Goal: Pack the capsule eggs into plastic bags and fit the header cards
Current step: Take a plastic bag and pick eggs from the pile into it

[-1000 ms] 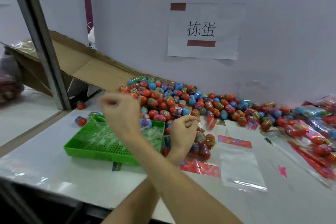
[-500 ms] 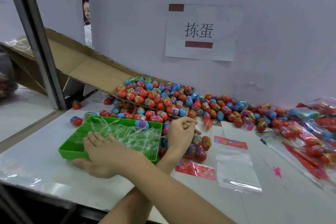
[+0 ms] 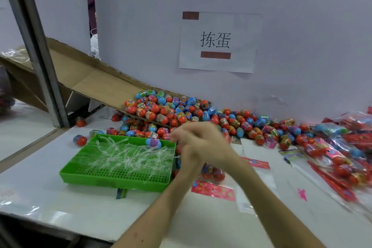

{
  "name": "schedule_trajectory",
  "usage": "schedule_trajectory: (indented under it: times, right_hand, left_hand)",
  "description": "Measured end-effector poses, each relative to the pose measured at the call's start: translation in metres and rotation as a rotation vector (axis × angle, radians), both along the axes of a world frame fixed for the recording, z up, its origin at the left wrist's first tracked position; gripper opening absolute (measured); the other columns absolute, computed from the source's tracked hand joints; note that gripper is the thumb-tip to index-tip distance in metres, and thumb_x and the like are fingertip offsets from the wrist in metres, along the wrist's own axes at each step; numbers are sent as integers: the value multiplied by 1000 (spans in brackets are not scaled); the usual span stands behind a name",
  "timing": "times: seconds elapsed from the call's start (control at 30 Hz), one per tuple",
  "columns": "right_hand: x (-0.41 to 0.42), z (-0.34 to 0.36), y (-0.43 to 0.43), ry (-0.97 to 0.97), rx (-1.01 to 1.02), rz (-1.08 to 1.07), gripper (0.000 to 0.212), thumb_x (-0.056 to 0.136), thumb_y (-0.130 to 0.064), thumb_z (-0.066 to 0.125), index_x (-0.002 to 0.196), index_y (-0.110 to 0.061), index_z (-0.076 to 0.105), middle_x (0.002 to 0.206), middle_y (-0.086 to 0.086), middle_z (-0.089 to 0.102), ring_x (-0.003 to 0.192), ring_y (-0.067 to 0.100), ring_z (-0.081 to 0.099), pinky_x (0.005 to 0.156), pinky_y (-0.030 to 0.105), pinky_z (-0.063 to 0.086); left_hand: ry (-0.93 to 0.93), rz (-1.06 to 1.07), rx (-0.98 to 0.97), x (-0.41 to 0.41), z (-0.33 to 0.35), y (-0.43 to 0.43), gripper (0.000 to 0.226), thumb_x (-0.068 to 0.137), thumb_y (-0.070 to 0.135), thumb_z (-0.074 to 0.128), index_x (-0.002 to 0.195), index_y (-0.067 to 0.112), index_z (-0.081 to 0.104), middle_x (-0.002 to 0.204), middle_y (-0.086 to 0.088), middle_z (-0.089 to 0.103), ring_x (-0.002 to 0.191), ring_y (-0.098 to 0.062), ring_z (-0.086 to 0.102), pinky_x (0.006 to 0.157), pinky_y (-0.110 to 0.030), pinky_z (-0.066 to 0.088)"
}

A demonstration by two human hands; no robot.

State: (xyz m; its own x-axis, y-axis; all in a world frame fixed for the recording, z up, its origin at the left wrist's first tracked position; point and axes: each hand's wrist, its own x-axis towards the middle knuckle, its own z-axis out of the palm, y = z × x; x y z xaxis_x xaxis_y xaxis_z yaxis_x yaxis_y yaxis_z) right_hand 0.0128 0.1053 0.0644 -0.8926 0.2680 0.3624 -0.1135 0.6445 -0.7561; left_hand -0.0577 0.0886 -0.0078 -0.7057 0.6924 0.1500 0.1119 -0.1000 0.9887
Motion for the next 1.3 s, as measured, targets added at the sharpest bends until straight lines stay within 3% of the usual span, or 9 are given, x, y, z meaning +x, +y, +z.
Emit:
schedule_trajectory:
  times: [0.1,0.17,0.2,0.27,0.33,0.5,0.7,0.93,1.3]
  right_hand:
    - [42,-17,59,341,-153,-479,19,101,-21,60,90,-21,76,79,-1,73,76,24,69,66,37,58]
    - [61,-37,85,337,-285,-663,12,101,-20,61,95,-23,72,89,5,72,83,30,68,70,38,56]
    - [66,-48,92,246,-379,-655,9,100,-25,62,102,-22,70,98,7,71,87,29,68,73,37,55]
    - [69,-63,99,-1,-538,-540,29,98,-39,61,117,-19,68,110,7,71,96,25,69,81,37,56]
    - [67,-67,95,-139,-579,-430,34,95,-46,62,117,-22,71,111,2,73,103,22,69,88,38,58]
    - [61,-65,85,8,-694,-452,11,93,-24,71,95,-20,81,101,7,77,100,25,71,78,33,62]
    - [68,-59,86,33,-810,-411,17,93,-22,70,103,-29,81,108,1,78,102,21,72,83,33,57]
    - [69,-60,83,112,-846,-399,19,91,-26,72,108,-23,80,109,10,77,102,28,74,83,36,59]
    - [68,-61,78,166,-796,-415,38,83,-45,72,118,-30,74,108,-8,77,100,15,73,78,25,57]
  left_hand:
    - [-68,19,67,-1,-5,2,12,102,12,62,103,11,74,81,-5,79,75,-11,77,66,-18,56]
    - [-134,12,92,-1,-4,2,13,103,15,62,108,13,73,84,-3,80,81,-11,77,69,-19,56]
    - [-167,6,99,-1,-3,3,13,103,16,62,110,14,73,86,-2,80,83,-10,77,72,-23,58]
    - [-227,-17,118,-3,-3,3,15,104,19,62,112,16,74,89,-2,81,88,-13,78,78,-32,60]
    - [-253,-41,121,-3,-2,2,17,104,22,62,111,15,75,95,-4,81,95,-19,77,82,-38,62]
    - [-339,-79,167,-1,1,0,19,104,22,62,109,11,77,103,-9,80,95,-22,76,68,-27,58]
    - [-434,-88,188,3,3,0,18,101,26,64,108,18,79,106,-7,79,85,-13,75,63,-26,56]
    - [-629,-197,232,7,3,1,45,94,36,67,125,5,71,123,-21,72,108,-33,68,104,-56,50]
    - [-619,-186,259,5,5,-1,29,89,43,68,103,21,82,112,-8,79,90,-20,78,68,-34,62]
